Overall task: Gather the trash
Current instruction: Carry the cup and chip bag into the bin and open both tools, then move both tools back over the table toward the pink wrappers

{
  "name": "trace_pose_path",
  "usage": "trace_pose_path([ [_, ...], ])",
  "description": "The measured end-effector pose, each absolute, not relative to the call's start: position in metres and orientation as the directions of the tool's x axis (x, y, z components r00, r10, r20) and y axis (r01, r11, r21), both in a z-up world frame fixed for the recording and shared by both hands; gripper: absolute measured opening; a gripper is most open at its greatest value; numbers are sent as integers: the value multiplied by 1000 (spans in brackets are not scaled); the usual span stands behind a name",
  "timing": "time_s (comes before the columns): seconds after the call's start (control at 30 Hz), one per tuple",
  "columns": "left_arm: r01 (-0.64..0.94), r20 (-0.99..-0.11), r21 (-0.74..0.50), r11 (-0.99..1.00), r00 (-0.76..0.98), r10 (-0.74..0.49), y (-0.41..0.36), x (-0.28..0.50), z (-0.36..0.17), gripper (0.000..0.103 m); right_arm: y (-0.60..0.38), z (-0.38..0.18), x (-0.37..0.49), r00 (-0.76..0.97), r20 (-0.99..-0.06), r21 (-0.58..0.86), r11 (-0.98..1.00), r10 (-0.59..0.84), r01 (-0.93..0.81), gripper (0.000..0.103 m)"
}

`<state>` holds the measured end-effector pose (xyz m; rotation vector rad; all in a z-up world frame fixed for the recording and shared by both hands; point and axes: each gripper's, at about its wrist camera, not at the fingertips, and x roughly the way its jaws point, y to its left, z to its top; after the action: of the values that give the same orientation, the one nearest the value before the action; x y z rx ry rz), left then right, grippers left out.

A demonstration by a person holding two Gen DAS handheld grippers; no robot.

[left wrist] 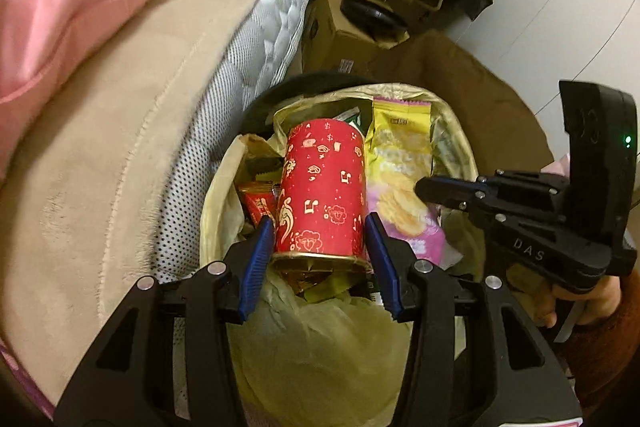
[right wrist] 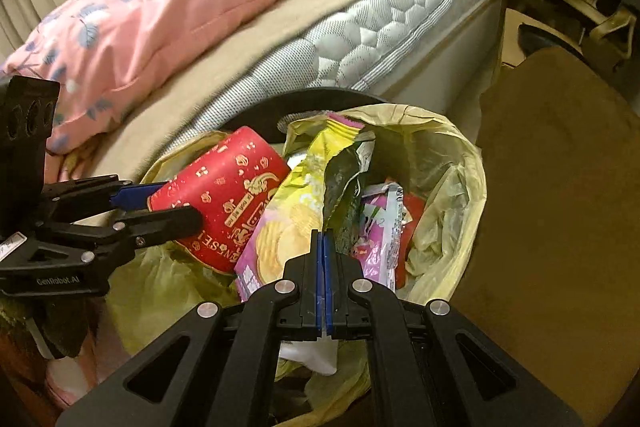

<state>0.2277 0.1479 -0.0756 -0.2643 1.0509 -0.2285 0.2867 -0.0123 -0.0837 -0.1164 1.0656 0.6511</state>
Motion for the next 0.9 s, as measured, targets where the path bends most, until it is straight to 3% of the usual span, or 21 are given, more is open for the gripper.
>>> trace_pose_path([
  [0.47, 74, -793, -336, 939, 516, -324, 149, 213, -65, 51, -23, -80, 278, 336, -848, 196, 832, 409, -519, 4],
  [0.5, 73, -791, -337, 939, 519, -324, 149, 212, -63, 53, -25, -77, 276, 346, -846, 189, 835, 406, -516, 6],
  [0.57, 68, -787, -330, 942, 530, -314, 149, 209, -57, 56, -29, -71, 273, 370, -838, 177, 841, 401, -512, 25],
  [0.63, 54, -787, -312, 949, 544, -290, 149, 208, -51, 58, -34, -65, 269, 382, -823, 193, 840, 419, -507, 33],
  [0.9, 19, -763, -255, 967, 610, -213, 143, 190, -17, 59, -59, -34, 248, 459, -779, 180, 854, 427, -488, 33],
])
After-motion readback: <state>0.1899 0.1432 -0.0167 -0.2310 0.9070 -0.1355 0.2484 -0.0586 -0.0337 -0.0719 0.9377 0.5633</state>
